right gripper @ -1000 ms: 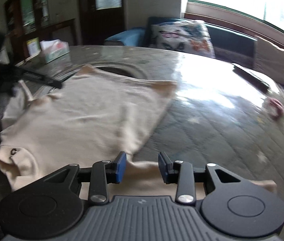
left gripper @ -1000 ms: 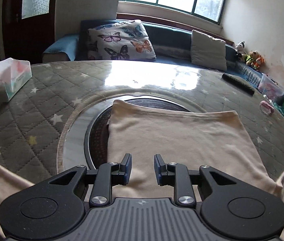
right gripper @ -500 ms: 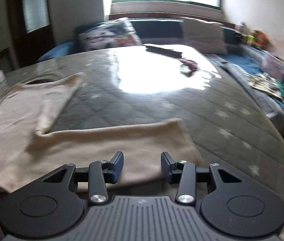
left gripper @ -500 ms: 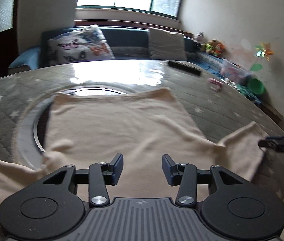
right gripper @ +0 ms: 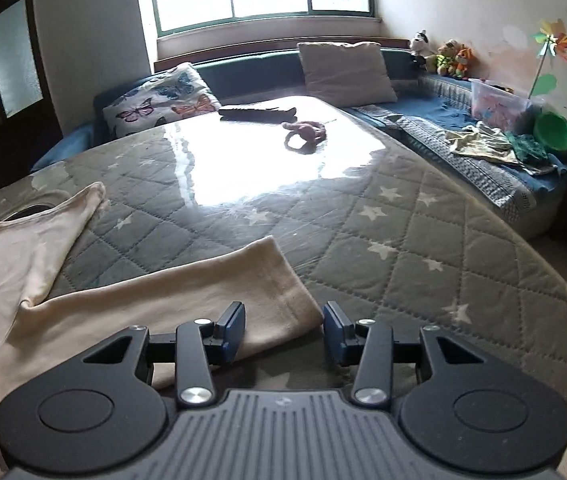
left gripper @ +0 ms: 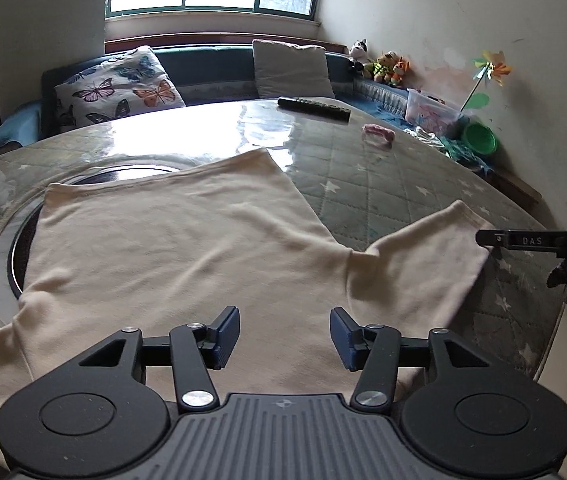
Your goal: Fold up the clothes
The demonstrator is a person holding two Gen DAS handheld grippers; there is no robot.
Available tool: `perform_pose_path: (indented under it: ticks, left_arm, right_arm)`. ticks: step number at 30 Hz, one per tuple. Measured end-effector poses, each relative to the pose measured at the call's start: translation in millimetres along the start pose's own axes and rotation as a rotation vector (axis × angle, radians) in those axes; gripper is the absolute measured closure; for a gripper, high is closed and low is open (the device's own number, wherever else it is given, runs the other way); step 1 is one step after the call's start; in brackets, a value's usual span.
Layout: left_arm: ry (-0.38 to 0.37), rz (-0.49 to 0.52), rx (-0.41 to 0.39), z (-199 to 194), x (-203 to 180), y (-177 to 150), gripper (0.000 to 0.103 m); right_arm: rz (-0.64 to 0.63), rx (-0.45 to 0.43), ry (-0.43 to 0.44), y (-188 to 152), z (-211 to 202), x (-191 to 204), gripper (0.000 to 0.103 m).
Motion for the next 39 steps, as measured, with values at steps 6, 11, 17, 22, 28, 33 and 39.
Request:
perform_pose_path:
  ticks: [6,11,17,22,28,33,39]
  left_arm:
    - [0.008,0.044,0.013,5,-11,-5,0.050]
    - [0.004,0.081,0.014,11,-19,-7,0.050]
    - [0.007,0.112,0.025,19,-21,-11,0.049]
    - [-0.002,0.093,-0.006,13,-16,-6,0.050]
    - [0.004,0.058,-0.046,-4,-3,-5,0.050]
    - [0.031,0.013,-0.094,-26,20,-8,0.050]
    - [0.089,-0.067,-0.149,-60,55,-17,0.050]
  right_arm:
    - [0.032,-0.025,0.034,3,-10,-1,0.093]
    - [0.036,-0.095,0.051,15,-36,-4,0.094]
    - [0.045,-0.071,0.048,15,-36,-5,0.094]
    - [0.027,-0.130,0.088,32,-66,6,0.094]
    - [-0.057,-0.223,0.144,62,-111,40,0.094]
    - [-0.150,-0.271,0.230,80,-140,88,0.094]
    - [-0.314,-0.309,0.374,88,-159,177,0.094]
Point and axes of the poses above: each gripper's, at about its wrist camera, not at the fingertips, and z roughly the way its jaws point, x to its left, y to its top, the point moved 5 cm from there along z, roughly the way its jaws point, and after that the axes turned 9 degrees about -y, right-handed, at the moved point
